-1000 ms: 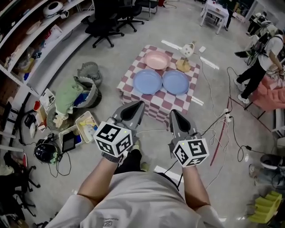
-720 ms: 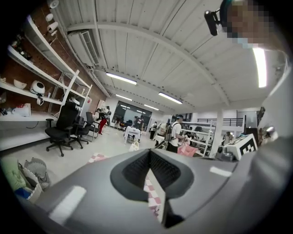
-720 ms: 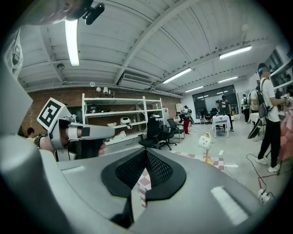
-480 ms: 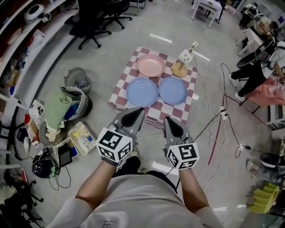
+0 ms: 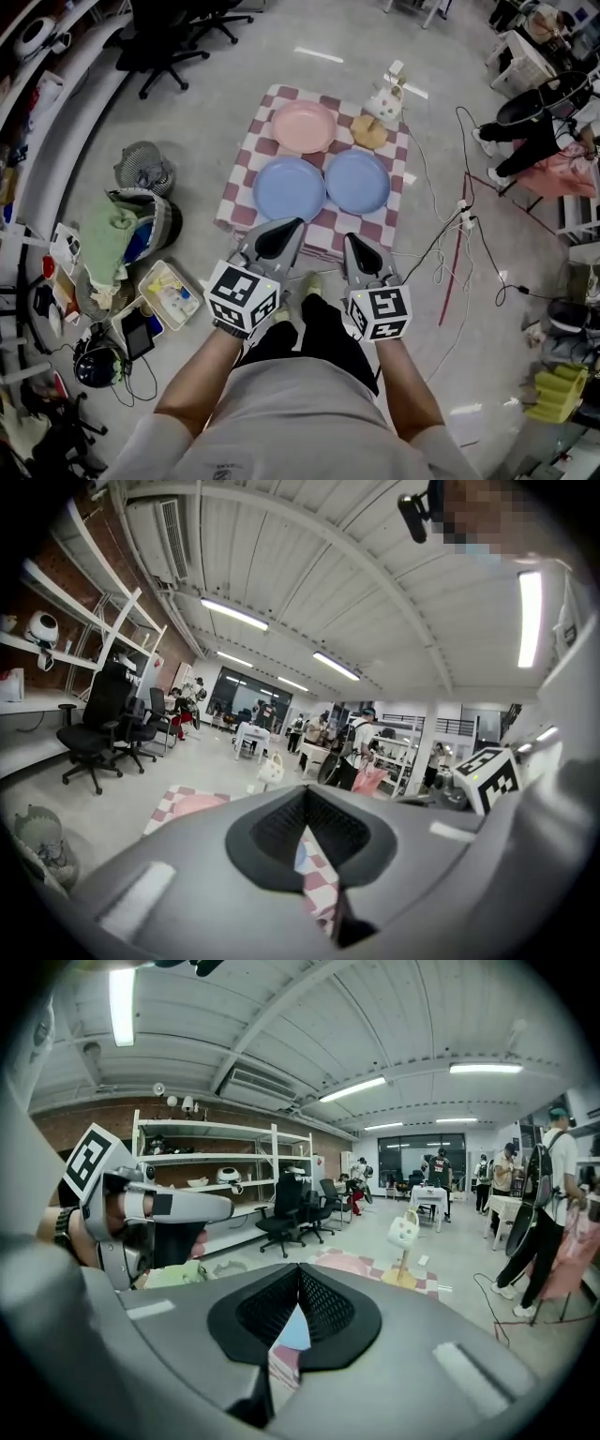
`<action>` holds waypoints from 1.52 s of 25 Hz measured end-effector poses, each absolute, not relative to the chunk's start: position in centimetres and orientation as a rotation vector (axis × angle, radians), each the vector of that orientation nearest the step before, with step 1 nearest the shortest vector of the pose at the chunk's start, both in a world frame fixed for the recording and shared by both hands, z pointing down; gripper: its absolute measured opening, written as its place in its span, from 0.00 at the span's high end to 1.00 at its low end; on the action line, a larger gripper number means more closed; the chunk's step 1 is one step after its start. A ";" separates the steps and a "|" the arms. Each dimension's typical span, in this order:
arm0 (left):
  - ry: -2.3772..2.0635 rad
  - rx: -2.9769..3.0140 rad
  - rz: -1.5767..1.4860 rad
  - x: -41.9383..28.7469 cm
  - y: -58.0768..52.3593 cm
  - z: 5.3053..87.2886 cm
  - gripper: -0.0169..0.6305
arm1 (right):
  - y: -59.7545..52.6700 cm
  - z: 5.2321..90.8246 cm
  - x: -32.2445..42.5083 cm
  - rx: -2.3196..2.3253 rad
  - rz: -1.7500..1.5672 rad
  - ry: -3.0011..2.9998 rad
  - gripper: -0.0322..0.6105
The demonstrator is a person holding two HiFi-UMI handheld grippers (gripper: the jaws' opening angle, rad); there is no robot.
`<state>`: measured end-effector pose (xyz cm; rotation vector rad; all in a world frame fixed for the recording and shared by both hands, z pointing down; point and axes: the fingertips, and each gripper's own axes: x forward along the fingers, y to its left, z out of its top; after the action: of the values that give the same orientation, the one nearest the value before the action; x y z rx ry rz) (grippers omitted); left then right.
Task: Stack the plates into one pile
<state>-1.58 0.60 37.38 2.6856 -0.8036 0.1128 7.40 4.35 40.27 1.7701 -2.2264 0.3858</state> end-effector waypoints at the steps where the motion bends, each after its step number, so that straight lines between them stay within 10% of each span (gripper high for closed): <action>1: -0.800 2.683 0.120 -1.3 0.1 37.9 0.96 | 3.8 41.1 7.7 1.757 0.383 -2.209 0.93; 38: -0.847 2.410 0.430 8.1 -13.0 58.2 0.96 | -8.7 74.8 15.3 0.977 0.209 -1.818 0.85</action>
<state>8.09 -13.03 58.17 2.4097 -0.8469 0.4297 15.33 -8.71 74.76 0.9773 -1.8182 0.2090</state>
